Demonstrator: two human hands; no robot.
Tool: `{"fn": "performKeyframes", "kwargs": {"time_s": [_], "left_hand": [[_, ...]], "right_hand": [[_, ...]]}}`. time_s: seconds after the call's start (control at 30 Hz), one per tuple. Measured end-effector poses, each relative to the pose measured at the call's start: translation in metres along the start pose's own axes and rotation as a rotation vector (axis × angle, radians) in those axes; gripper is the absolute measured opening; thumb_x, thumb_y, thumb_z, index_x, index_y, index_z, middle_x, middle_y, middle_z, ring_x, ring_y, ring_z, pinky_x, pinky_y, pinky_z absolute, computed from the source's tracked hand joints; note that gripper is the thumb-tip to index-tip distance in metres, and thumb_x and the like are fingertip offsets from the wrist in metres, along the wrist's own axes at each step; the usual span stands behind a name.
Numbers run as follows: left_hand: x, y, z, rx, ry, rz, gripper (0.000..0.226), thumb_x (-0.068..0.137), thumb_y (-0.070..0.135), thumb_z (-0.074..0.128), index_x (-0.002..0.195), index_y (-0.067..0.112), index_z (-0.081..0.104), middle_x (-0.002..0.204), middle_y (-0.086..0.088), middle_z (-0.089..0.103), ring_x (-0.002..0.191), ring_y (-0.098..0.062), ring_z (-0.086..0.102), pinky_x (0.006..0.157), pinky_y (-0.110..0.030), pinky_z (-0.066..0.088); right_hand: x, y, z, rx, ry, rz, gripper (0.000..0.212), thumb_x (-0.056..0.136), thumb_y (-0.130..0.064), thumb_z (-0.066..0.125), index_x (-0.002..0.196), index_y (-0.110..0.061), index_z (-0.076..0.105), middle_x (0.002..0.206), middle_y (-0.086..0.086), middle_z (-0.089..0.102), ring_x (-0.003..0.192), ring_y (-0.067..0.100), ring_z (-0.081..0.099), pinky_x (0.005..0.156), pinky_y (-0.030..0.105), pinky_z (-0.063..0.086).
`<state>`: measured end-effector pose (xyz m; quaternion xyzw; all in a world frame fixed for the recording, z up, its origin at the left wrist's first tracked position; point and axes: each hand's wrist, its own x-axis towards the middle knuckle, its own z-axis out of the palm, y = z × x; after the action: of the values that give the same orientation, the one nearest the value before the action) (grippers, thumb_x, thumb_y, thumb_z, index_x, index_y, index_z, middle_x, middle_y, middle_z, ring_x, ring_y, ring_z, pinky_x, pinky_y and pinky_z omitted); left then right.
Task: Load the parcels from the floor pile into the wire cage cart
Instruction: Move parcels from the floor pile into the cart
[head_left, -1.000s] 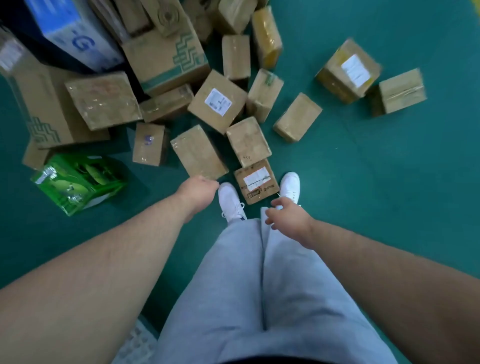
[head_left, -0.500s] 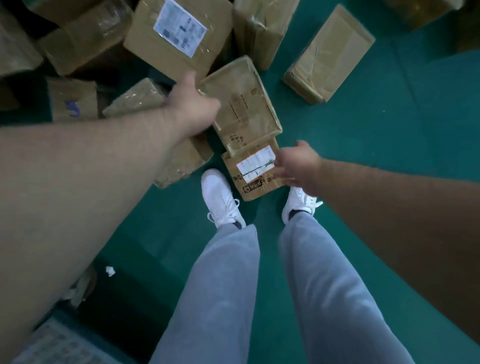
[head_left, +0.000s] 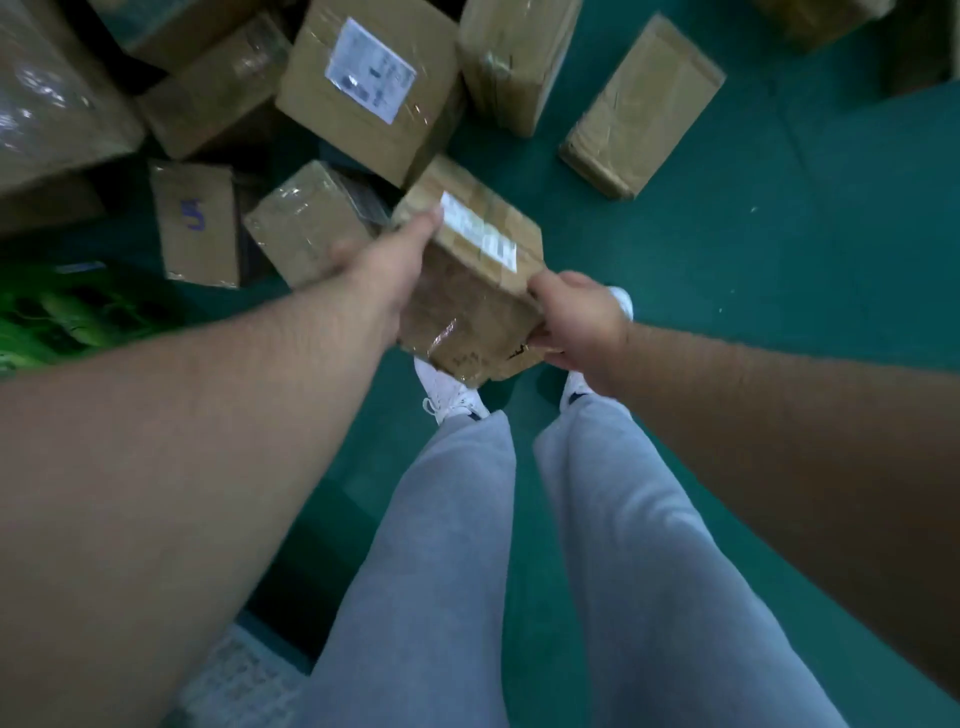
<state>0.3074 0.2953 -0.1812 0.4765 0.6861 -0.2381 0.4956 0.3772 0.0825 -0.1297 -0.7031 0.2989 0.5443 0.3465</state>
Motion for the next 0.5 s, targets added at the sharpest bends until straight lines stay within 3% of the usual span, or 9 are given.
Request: {"fn": "performKeyframes", "kwargs": {"time_s": [0.03,0.1,0.17,0.23,0.27,0.33,0.4,0.5], "left_hand": [[-0.014,-0.009,-0.001,-0.061,0.045,-0.038,0.117,0.017,0.082,0.087,0.121,0.037,0.058,0.113,-0.003,0.074,0.085,-0.034,0.075,0.069,-0.067,0.056],[-0.094,-0.009,-0.018,-0.207,0.102,-0.088,0.102,0.037,0.066,0.090,0.123,0.027,0.052,0.105,-0.007,0.073,0.080,-0.034,0.075,0.061,-0.068,0.057],[-0.180,-0.005,-0.035,-0.272,0.090,-0.177,0.085,0.047,0.064,0.081,0.119,0.027,0.058,0.102,-0.004,0.076,0.080,-0.029,0.076,0.056,-0.055,0.060],[-0.242,-0.008,-0.047,-0.361,-0.040,-0.193,0.051,0.070,0.065,0.070,0.106,0.029,0.068,0.090,0.004,0.079,0.079,-0.017,0.074,0.055,-0.033,0.056],[-0.264,-0.012,-0.053,-0.393,-0.085,-0.171,0.039,0.080,0.062,0.065,0.100,0.029,0.070,0.083,0.006,0.079,0.080,-0.015,0.073,0.060,-0.029,0.053],[-0.310,-0.023,-0.068,-0.473,-0.159,-0.124,0.034,0.088,0.059,0.061,0.102,0.029,0.071,0.084,0.005,0.079,0.089,-0.017,0.071,0.069,-0.031,0.052],[-0.361,-0.036,-0.087,-0.565,-0.155,-0.057,0.034,0.088,0.057,0.061,0.105,0.030,0.072,0.090,0.004,0.079,0.099,-0.018,0.069,0.074,-0.034,0.053],[-0.425,-0.055,-0.107,-0.744,-0.076,-0.008,0.028,0.088,0.054,0.063,0.100,0.029,0.072,0.085,0.005,0.078,0.094,-0.018,0.068,0.077,-0.034,0.053]], "right_hand": [[-0.017,0.004,-0.003,-0.019,0.016,-0.024,0.018,0.093,-0.039,0.054,0.098,-0.025,0.065,0.086,0.001,0.072,0.082,0.023,0.075,0.066,0.034,0.057],[-0.057,0.003,-0.014,-0.048,0.001,-0.033,0.022,0.094,-0.036,0.056,0.107,-0.020,0.061,0.087,0.003,0.073,0.073,0.020,0.076,0.059,0.029,0.055],[-0.103,-0.004,-0.034,-0.033,-0.078,0.009,0.035,0.094,-0.041,0.058,0.120,-0.018,0.053,0.097,0.002,0.074,0.072,0.015,0.075,0.063,0.028,0.053],[-0.148,-0.019,-0.056,-0.018,-0.199,0.071,0.043,0.092,-0.052,0.059,0.121,-0.021,0.054,0.106,0.002,0.073,0.088,0.016,0.072,0.080,0.038,0.055],[-0.167,-0.027,-0.068,-0.022,-0.247,0.094,0.044,0.090,-0.058,0.059,0.116,-0.022,0.057,0.106,0.003,0.071,0.095,0.019,0.070,0.089,0.043,0.055],[-0.207,-0.046,-0.088,-0.055,-0.321,0.093,0.047,0.083,-0.067,0.062,0.108,-0.026,0.061,0.112,0.005,0.067,0.105,0.024,0.065,0.101,0.052,0.050],[-0.248,-0.062,-0.103,-0.124,-0.447,0.065,0.059,0.069,-0.073,0.070,0.115,-0.037,0.063,0.133,0.004,0.058,0.119,0.030,0.057,0.108,0.057,0.044],[-0.296,-0.072,-0.116,-0.215,-0.572,0.041,0.071,0.059,-0.077,0.079,0.124,-0.053,0.061,0.153,0.000,0.041,0.138,0.039,0.044,0.111,0.063,0.040]]}}
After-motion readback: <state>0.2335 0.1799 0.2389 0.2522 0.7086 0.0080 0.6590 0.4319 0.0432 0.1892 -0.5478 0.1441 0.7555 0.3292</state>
